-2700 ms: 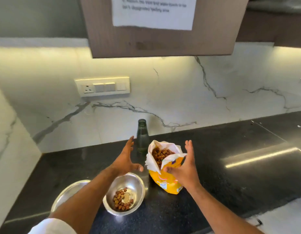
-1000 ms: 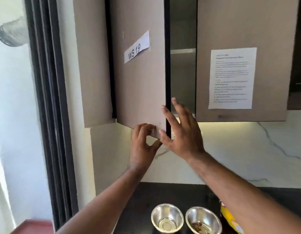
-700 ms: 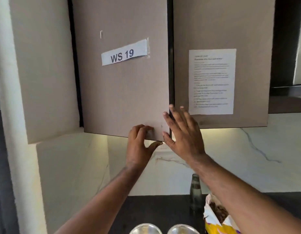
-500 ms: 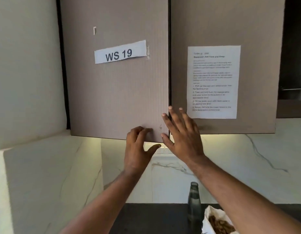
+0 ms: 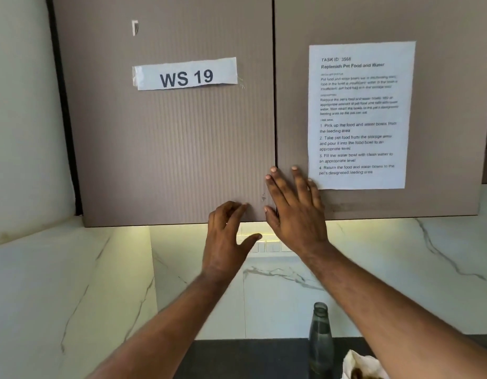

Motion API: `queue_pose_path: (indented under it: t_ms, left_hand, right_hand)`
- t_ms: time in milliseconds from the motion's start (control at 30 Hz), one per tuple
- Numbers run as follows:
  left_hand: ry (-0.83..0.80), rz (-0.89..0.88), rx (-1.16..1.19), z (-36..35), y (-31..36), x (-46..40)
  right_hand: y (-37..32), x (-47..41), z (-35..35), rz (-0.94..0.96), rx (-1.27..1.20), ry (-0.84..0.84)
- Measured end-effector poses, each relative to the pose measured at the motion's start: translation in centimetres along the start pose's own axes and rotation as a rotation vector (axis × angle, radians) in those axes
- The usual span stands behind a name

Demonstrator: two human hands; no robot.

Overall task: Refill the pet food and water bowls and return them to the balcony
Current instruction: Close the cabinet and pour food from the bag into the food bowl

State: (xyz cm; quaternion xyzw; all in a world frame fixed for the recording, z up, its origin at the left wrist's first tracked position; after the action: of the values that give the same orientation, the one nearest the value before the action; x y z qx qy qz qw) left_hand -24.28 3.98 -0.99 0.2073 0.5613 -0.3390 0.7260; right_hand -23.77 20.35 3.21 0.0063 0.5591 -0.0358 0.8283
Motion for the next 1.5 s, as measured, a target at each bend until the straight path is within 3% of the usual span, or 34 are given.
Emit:
queue_pose_path:
  t_ms: [333,500,667,800,933,1067,1267,1400,1500]
  left_hand:
    - [0.055,-0.039,0.043,-0.5,0.2,0.6]
    - [0.027,-0.038,0.175,-2.6,2.0,3.2]
    - [-0.178,0.08,0.416,-7.8,3.4,8.3]
    - [-0.438,0.254,0.672,-13.4,4.9,14.8]
    - [-0.785,0.479,0.922,-18.9,8.2,22.7]
    - [-1.114,0.567,1.029,-23.5,12.3,30.0]
    - [-1.282,0.588,1.084,-29.5,16.1,34.9]
    - [-1.333,0.576,1.152,-32.8,17.8,36.0]
    - [-1.368,0.524,1.215,-35.1,18.2,37.1]
  right_hand:
    - [-0.1,0.9,0.1,-0.02,-0.002,-0.025]
    - [0.9,4.4,0.5,-0.035,-0.031,-0.053]
    - [3.1,10.9,-0.8,-0.116,-0.054,-0.195]
    - [6.6,17.8,-2.0,-0.241,-0.052,-0.317]
    - [11.7,25.7,-2.3,-0.466,-0.073,-0.398]
    - [17.5,33.7,-1.9,-0.781,-0.155,-0.481]
    - [23.2,46.2,-3.4,-1.229,-0.469,-0.681]
    - [24.9,51.9,-6.9,-1.344,-0.668,-0.779]
    - [25.9,53.0,-9.5,-1.322,-0.729,-0.855]
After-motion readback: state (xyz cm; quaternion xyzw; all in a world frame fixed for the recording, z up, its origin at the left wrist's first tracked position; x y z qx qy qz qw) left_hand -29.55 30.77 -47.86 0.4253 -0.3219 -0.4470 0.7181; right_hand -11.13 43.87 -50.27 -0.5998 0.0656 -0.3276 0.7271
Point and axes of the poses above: each hand's wrist, its own x-axis away from the middle knuckle, its own z-axis out of the back of the hand, y = z × x, the point moved 9 cm from there along -x, towards the middle knuckle, and after that the axes turned 14 degrees about -z, right-handed, at the moved point
